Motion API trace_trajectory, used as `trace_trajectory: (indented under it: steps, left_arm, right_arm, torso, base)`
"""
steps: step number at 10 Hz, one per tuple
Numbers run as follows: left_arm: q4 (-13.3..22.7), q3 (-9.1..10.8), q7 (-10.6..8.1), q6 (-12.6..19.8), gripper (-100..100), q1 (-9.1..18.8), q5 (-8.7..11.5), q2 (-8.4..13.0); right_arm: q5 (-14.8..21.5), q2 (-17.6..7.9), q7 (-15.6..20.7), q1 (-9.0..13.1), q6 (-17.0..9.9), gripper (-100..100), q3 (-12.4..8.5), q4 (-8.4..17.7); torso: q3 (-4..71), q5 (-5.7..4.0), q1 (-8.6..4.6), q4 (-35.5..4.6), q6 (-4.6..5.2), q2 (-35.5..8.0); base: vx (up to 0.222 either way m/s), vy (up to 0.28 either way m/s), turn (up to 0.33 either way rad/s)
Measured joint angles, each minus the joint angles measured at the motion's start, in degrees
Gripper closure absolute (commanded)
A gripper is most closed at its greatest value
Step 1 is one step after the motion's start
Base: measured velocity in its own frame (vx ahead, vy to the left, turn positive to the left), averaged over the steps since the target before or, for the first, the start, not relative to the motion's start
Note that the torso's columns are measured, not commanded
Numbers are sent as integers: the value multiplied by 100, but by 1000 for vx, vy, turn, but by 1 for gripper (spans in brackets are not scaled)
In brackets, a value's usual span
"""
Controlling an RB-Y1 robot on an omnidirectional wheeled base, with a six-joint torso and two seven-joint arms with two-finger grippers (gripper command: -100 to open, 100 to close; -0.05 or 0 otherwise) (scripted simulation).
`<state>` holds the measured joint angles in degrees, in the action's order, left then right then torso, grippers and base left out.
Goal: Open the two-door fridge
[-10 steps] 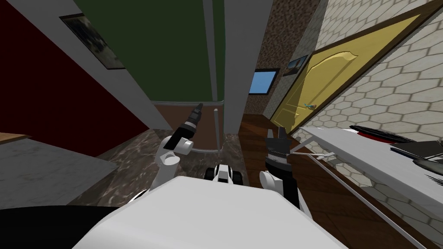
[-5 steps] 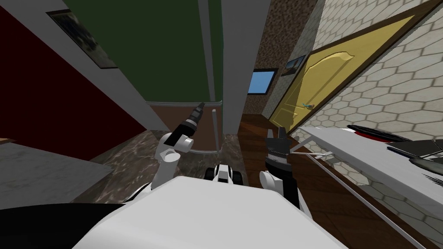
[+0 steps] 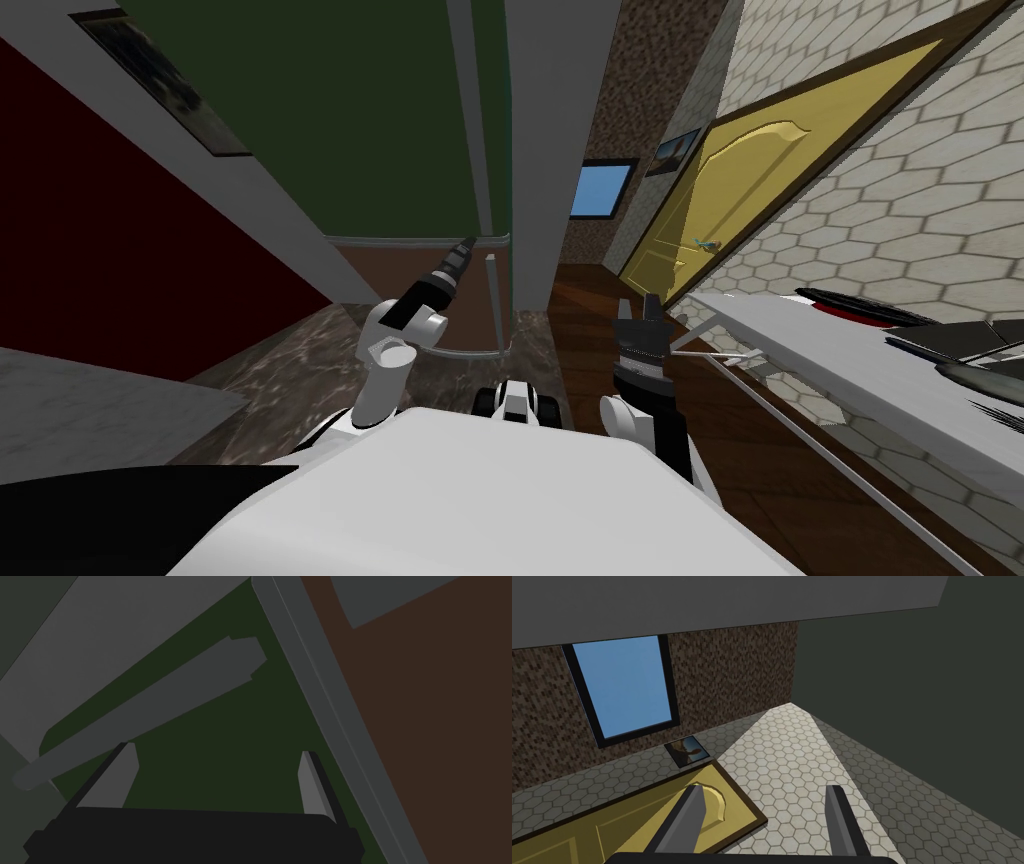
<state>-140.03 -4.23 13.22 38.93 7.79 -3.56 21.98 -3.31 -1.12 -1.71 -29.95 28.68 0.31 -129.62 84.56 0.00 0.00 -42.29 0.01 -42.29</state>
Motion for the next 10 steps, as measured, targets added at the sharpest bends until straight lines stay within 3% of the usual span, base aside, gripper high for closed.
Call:
trace_trajectory:
  steps: [10]
  left_arm:
    - [-48, -124, 164, 1437, -100, 787, 12, 536]
  right_arm:
    - [0, 0, 0, 0, 0, 0, 0, 0]
  torso:
    - [0, 0, 0, 0, 0, -1]
  base:
    - [39, -11, -28]
